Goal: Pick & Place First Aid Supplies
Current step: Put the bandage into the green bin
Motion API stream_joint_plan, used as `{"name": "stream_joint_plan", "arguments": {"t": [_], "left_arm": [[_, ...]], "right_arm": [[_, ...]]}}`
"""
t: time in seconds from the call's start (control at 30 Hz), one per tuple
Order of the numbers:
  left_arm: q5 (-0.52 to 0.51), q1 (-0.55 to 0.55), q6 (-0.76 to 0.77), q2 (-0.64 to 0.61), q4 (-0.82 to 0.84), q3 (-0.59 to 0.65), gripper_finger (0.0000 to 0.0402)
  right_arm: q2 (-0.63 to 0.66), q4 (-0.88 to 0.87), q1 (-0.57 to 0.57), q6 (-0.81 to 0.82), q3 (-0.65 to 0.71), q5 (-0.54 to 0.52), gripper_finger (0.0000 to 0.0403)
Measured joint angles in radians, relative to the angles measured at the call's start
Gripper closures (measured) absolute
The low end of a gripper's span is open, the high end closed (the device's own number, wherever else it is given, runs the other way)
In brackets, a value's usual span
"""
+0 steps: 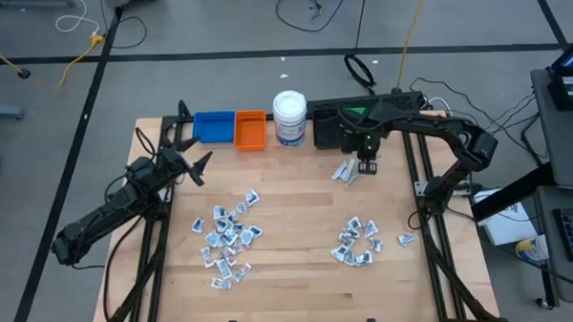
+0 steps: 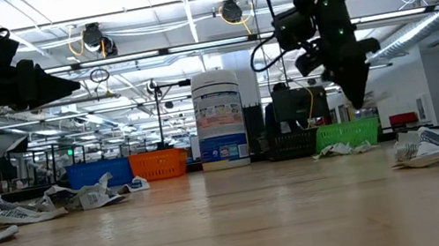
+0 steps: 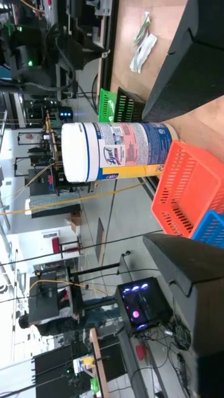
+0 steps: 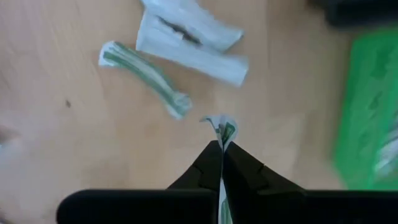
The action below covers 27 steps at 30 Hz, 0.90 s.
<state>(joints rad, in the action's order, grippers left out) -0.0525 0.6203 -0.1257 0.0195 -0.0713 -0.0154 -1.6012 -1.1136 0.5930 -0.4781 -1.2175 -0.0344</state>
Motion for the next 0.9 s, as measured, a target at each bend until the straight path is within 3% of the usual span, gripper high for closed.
{"name": "stream_joint_plan", "arguments": {"t": [0.47, 0.9], "left_arm": [[0.0, 0.0, 0.0, 0.0, 0.0, 0.0, 0.0092], [0.0, 0.0, 0.0, 0.0, 0.0, 0.0, 0.0092]], "right_arm": [[-0.003, 0.341, 0.159, -0.319, -0.008, -0.177, 0.0401], [-0.111, 0.497, 0.238, -0.456, -0.005, -0.176, 0.0401]]}}
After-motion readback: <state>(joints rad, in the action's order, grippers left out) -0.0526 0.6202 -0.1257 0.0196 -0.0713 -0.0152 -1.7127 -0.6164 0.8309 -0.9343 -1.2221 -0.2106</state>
